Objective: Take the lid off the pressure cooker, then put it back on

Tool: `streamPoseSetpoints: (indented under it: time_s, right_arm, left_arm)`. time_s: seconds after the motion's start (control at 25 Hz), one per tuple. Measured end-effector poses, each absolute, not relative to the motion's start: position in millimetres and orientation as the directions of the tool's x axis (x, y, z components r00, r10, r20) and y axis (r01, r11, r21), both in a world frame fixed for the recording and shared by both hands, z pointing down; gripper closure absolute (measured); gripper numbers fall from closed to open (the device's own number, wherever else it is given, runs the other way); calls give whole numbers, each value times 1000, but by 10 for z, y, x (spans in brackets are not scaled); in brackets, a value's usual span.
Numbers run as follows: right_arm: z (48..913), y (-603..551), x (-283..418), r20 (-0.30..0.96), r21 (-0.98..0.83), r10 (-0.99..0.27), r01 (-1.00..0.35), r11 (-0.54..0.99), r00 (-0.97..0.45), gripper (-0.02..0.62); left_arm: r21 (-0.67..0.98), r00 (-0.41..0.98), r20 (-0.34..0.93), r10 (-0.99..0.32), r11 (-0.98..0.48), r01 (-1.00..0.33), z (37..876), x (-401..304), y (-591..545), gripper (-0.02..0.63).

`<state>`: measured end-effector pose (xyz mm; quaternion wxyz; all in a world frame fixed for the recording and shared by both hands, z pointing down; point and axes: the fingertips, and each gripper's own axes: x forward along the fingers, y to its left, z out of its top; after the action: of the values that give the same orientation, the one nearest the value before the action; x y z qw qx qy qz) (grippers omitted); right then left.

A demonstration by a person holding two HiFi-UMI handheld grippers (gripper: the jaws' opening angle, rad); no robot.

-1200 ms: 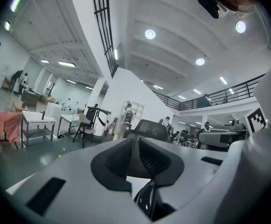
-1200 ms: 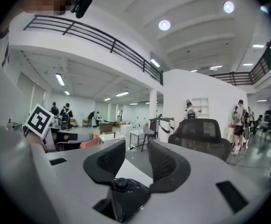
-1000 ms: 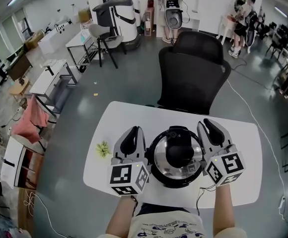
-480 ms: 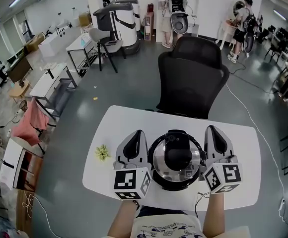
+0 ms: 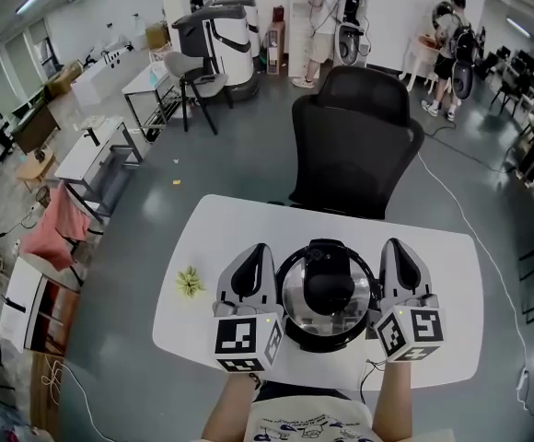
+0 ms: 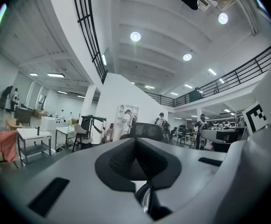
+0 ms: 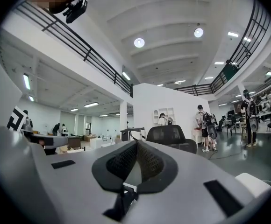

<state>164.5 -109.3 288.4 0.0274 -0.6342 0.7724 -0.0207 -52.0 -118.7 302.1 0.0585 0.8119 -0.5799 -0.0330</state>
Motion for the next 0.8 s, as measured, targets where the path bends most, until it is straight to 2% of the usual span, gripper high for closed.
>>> streamPoseSetpoints:
  time_s: [0.8]
  right_arm:
    - [2983, -1045, 1700, 19, -44, -983, -982, 182, -183, 586]
  left_arm:
    - [132, 328, 31, -944, -322, -938, 3068, -437, -1151, 592]
